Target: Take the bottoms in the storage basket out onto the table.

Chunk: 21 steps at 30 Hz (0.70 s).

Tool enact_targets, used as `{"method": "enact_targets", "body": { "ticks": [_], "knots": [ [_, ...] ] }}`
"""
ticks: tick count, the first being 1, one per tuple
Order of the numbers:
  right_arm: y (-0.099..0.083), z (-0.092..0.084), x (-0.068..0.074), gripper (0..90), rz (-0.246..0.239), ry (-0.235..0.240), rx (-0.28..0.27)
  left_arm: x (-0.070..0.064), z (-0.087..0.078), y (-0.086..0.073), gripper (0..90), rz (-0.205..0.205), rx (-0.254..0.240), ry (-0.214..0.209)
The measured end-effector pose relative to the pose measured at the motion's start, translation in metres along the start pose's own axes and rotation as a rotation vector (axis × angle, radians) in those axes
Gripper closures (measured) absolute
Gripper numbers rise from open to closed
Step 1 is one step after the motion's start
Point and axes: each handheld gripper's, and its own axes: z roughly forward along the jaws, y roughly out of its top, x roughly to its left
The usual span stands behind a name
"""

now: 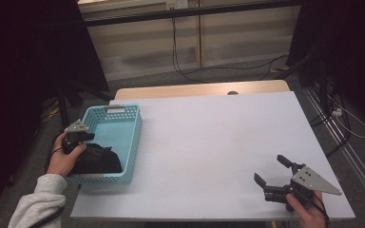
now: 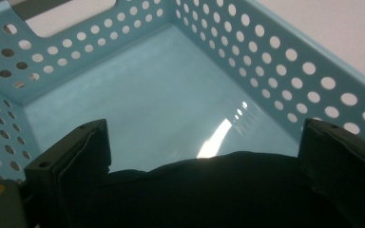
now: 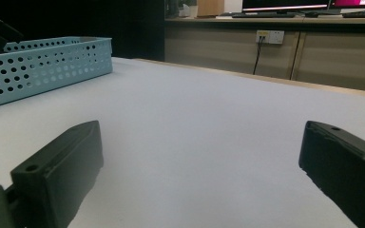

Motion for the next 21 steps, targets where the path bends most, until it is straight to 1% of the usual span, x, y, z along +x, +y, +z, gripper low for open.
{"method": "enact_targets", "body": {
  "ticks": [1,4,5,8,9,12,13,15,16,17,18,19,20,21],
  "knots": [
    [0.0,0.0,0.0,0.0,0.0,0.0,0.0,0.0,0.001,-0.001,3.9,-0.006,0.007,-0.009],
    [0.0,0.0,0.001,0.0,0.004,0.004,-0.002,0.002,0.003,0.0,4.1,0.015,0.033,-0.007],
    [0.0,0.0,0.001,0.0,-0.001,0.007,-0.001,0.002,0.004,0.0,4.2,0.015,0.041,-0.016],
    [0.0,0.0,0.001,0.0,0.002,0.008,0.0,0.003,0.008,0.001,4.3,0.044,0.07,-0.032],
    [0.0,0.0,0.001,0.0,0.0,0.009,0.001,0.002,0.009,0.001,4.3,0.042,0.078,-0.038],
    [0.0,0.001,0.001,0.0,-0.001,0.011,0.001,0.004,0.012,0.002,4.2,0.062,0.104,-0.048],
    [0.0,0.001,0.001,0.0,-0.001,0.012,0.002,0.004,0.013,0.002,4.3,0.055,0.111,-0.062],
    [0.0,0.001,0.001,0.0,-0.001,0.014,0.005,0.005,0.016,0.002,4.2,0.066,0.129,-0.08],
    [0.0,0.001,0.001,0.0,-0.004,0.015,0.006,0.005,0.019,0.002,4.2,0.077,0.147,-0.079],
    [0.0,0.001,0.001,0.1,-0.003,0.017,0.008,0.005,0.023,0.001,4.0,0.092,0.177,-0.067],
    [-0.001,0.001,0.001,0.1,-0.001,0.017,0.011,0.005,0.027,0.001,4.0,0.098,0.207,-0.067],
    [-0.001,0.001,0.001,0.2,0.001,0.019,0.012,0.005,0.032,0.001,3.9,0.108,0.234,-0.076],
    [-0.001,0.001,0.001,0.2,0.002,0.021,0.013,0.006,0.036,0.0,4.0,0.108,0.253,-0.085],
    [-0.001,0.001,0.001,0.2,0.0,0.021,0.014,0.007,0.041,-0.002,3.9,0.099,0.27,-0.086]
  ]
}}
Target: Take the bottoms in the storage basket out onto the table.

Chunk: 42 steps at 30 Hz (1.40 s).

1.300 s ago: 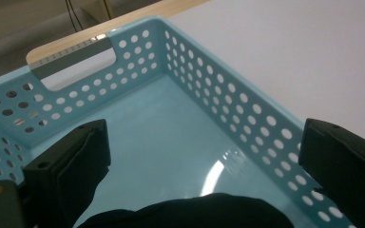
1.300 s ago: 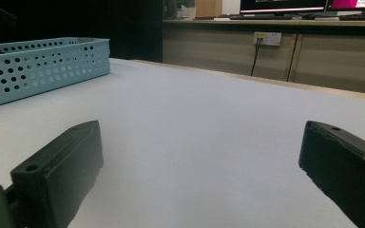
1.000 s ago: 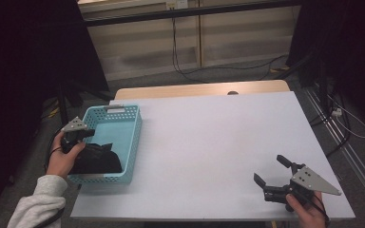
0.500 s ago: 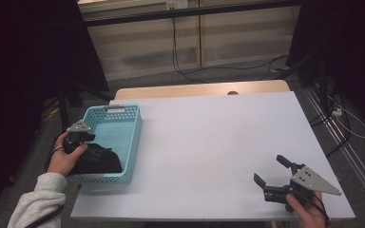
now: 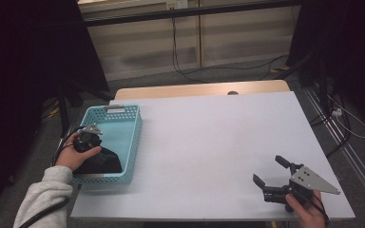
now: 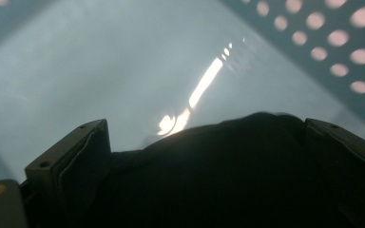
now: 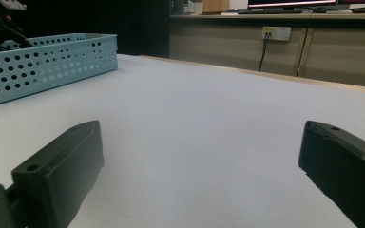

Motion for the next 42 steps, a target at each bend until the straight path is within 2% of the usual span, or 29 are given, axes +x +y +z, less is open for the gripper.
{"method": "enact_targets", "body": {
  "ticks": [1,2,5,10,13,14,20,23,26,28,29,30,31,37,40,42],
  "knots": [
    [0.0,0.0,0.0,0.2,0.0,0.002,0.002,0.001,0.006,-0.001,3.5,-0.023,0.02,-0.011],
    [0.0,0.0,0.0,0.2,0.0,0.002,0.002,0.002,0.011,-0.002,3.5,-0.017,0.053,-0.006],
    [-0.001,-0.001,-0.001,0.2,0.001,0.005,0.01,0.002,0.025,-0.007,2.1,-0.044,0.092,-0.013],
    [-0.003,-0.003,-0.003,0.3,0.008,-0.008,0.011,0.007,0.028,-0.009,0.0,-0.112,0.069,-0.012],
    [-0.002,-0.004,-0.003,0.3,0.009,-0.008,0.01,0.009,0.026,-0.007,0.1,-0.127,0.102,0.003],
    [-0.002,-0.004,-0.003,0.3,0.008,-0.006,0.011,0.009,0.025,-0.006,0.1,-0.147,0.102,0.014],
    [-0.002,-0.002,-0.002,0.4,0.001,-0.001,0.015,0.016,0.013,-0.005,3.2,-0.158,0.111,0.008],
    [-0.003,-0.002,-0.003,0.3,0.003,-0.002,0.016,0.016,0.016,-0.009,3.1,-0.145,0.117,0.022],
    [-0.003,-0.002,-0.003,0.4,0.004,-0.003,0.019,0.015,0.022,-0.011,0.4,-0.142,0.12,0.014],
    [-0.003,-0.002,-0.002,0.4,0.008,-0.004,0.017,0.014,0.024,-0.011,0.2,-0.149,0.115,0.006],
    [-0.003,-0.002,-0.003,0.5,0.001,-0.001,0.017,0.013,0.025,-0.011,0.2,-0.165,0.105,0.011],
    [-0.003,-0.002,-0.002,0.4,-0.001,-0.001,0.016,0.014,0.025,-0.011,0.2,-0.156,0.119,0.009],
    [-0.003,-0.002,-0.002,0.4,-0.001,-0.002,0.016,0.013,0.026,-0.01,0.2,-0.174,0.111,0.016],
    [-0.003,-0.001,-0.002,0.7,-0.008,0.0,0.024,0.01,0.028,-0.007,1.5,-0.17,0.125,0.036],
    [-0.003,-0.001,-0.001,0.9,-0.018,-0.002,0.027,0.008,0.026,-0.004,8.2,-0.188,0.123,0.039],
    [-0.003,-0.002,-0.001,1.0,-0.018,-0.005,0.024,0.008,0.023,-0.002,19.0,-0.183,0.113,0.038]
  ]
}}
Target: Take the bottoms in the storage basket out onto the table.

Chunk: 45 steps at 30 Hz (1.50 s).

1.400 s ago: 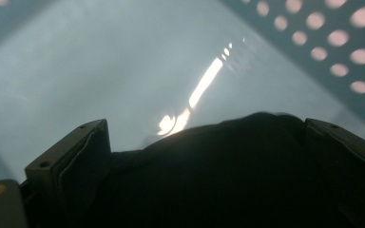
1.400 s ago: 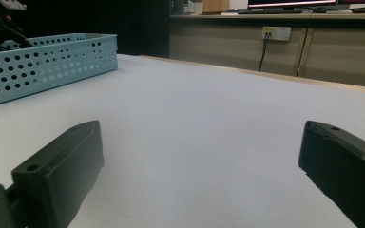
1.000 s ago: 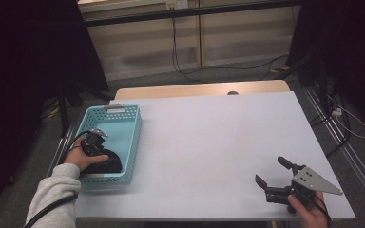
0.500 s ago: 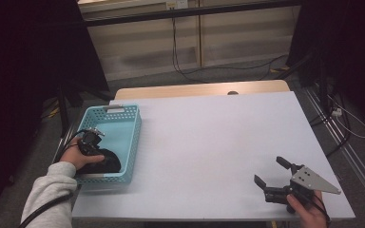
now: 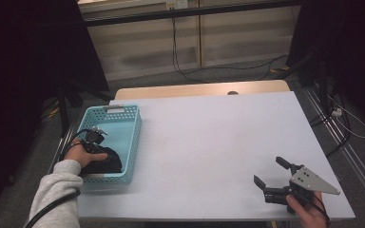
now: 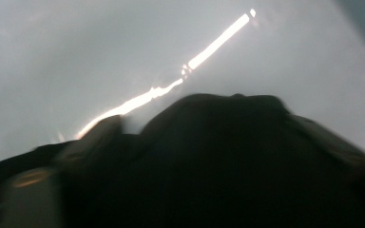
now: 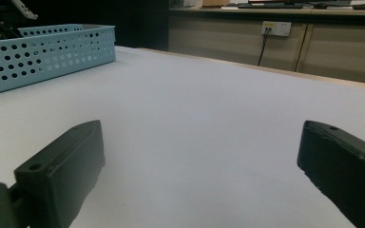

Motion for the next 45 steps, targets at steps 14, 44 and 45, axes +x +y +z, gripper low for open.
{"method": "enact_targets", "body": {
  "ticks": [14,44,45],
  "knots": [
    [0.0,-0.003,-0.005,1.3,0.01,-0.038,-0.022,-0.002,-0.003,0.003,78.5,-0.092,-0.092,-0.029],
    [-0.002,0.003,-0.006,1.3,0.013,-0.022,-0.013,-0.007,-0.041,0.037,10.1,-0.139,-0.31,0.056],
    [-0.002,0.003,-0.006,1.3,0.013,-0.021,-0.014,-0.007,-0.042,0.034,10.0,-0.15,-0.304,0.05]
  ]
}}
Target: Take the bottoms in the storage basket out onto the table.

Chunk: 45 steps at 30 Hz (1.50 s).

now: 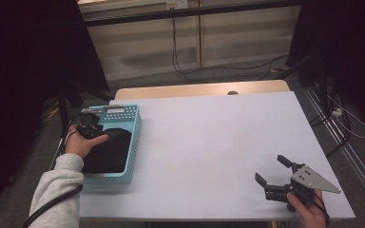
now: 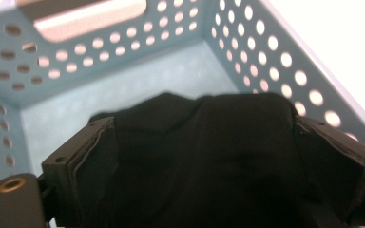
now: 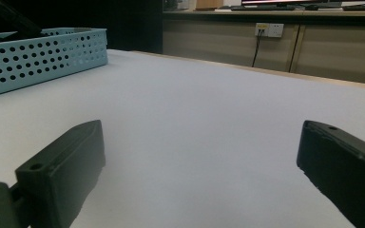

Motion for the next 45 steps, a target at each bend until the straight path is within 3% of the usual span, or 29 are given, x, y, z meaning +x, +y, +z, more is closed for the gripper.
{"method": "enact_targets", "body": {
  "ticks": [5,6,9,12,15,19,20,29,36,42,45],
  "knots": [
    [0.0,-0.001,0.0,1.2,-0.005,0.001,0.001,0.006,0.0,-0.015,6.9,0.001,0.065,0.003],
    [0.0,-0.001,0.0,1.3,-0.004,0.0,0.001,0.008,0.002,-0.018,6.2,0.004,0.096,0.002],
    [-0.001,-0.003,-0.001,1.3,0.001,-0.004,0.002,0.011,0.013,-0.026,4.6,0.006,0.136,0.019],
    [-0.001,-0.003,-0.002,1.2,0.011,-0.013,-0.004,0.011,0.026,-0.031,3.1,0.012,0.151,0.002],
    [-0.001,-0.002,-0.002,1.3,0.009,-0.01,-0.002,0.01,0.036,-0.036,0.0,-0.007,0.172,-0.014],
    [-0.001,-0.001,-0.001,1.3,-0.001,0.001,0.005,0.011,0.043,-0.039,0.0,-0.012,0.139,-0.016],
    [-0.001,-0.001,-0.001,1.3,-0.001,0.001,0.003,0.011,0.044,-0.039,0.0,0.006,0.147,-0.016],
    [-0.001,-0.002,-0.002,1.2,0.001,-0.003,0.002,0.004,0.05,-0.041,0.0,-0.013,0.109,0.004],
    [-0.001,-0.003,-0.003,1.3,0.002,-0.013,0.002,-0.003,0.054,-0.036,0.4,-0.01,0.139,0.013],
    [-0.001,-0.002,-0.002,1.3,0.0,-0.009,0.009,-0.006,0.051,-0.036,9.4,0.016,0.136,-0.004],
    [-0.001,-0.002,-0.001,1.3,-0.004,-0.007,0.01,-0.007,0.047,-0.035,21.6,0.022,0.129,-0.039]
  ]
}}
